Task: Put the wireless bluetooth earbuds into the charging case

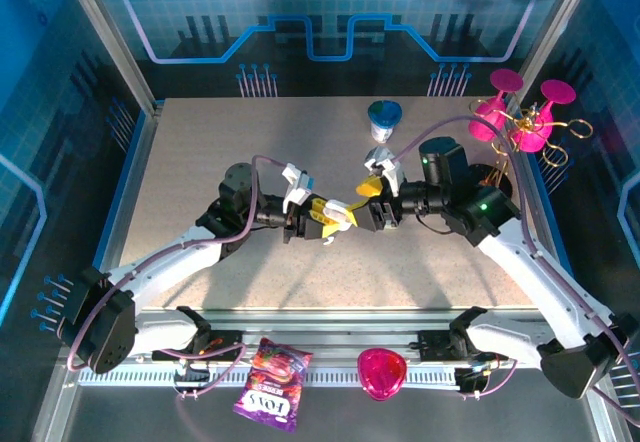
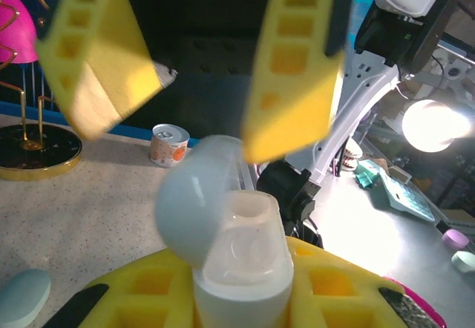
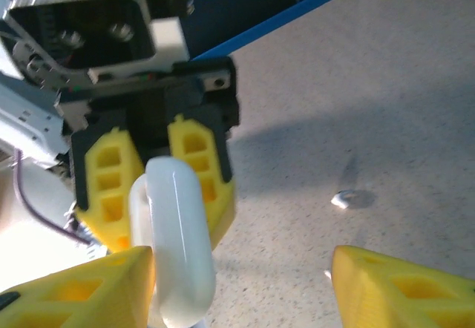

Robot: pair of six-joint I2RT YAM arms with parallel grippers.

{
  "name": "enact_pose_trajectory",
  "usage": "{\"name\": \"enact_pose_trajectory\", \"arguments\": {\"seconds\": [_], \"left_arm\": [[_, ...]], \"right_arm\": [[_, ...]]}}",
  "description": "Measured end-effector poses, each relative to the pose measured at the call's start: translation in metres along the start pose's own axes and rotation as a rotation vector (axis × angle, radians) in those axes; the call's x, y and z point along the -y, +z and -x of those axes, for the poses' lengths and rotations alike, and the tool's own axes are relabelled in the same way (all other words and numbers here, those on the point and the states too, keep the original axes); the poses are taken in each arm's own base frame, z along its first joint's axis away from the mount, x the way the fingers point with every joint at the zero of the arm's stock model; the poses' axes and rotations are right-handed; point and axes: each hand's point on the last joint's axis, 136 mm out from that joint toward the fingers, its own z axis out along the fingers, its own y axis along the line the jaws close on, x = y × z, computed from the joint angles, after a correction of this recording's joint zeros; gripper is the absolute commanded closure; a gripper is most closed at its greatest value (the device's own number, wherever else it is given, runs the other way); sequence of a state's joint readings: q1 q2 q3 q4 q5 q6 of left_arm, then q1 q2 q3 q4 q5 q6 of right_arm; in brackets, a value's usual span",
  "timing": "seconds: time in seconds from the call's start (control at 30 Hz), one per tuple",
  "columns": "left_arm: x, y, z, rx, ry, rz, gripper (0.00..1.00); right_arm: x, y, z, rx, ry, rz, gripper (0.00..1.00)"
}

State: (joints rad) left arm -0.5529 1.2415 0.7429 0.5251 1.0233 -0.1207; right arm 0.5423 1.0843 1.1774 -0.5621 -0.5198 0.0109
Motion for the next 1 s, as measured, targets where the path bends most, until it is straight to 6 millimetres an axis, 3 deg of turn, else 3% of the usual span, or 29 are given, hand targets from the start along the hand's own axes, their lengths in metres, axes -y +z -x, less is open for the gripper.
{"name": "enact_pose_trajectory", "arguments": {"seconds": [0.33,0.47,0.57,0.73,1.0], "left_arm": [[-0.004,-0.003,-0.021,0.004,0.113,0.036,0.89],[-0.013,-0.005,-0.023,0.029,0.165,0.100,0.89],[-0.014,-0.009,-0.018,0.063,0.226,0.144,0.90],[-0.008,-0.016,-0.007,0.114,0.297,0.184,0.89],[0.001,-0.022,0.010,0.164,0.363,0.203,0.89]], "right_arm": [[0.000,-0.011,0.002,0.088,-0.024,-0.041,0.15],[0.005,-0.018,-0.001,0.158,0.008,-0.072,0.15],[0.025,-0.019,-0.007,0.193,0.088,-0.135,0.17],[0.071,-0.010,-0.036,0.169,0.295,-0.266,0.20],[0.115,0.044,-0.103,-0.021,0.622,-0.326,0.33]]}}
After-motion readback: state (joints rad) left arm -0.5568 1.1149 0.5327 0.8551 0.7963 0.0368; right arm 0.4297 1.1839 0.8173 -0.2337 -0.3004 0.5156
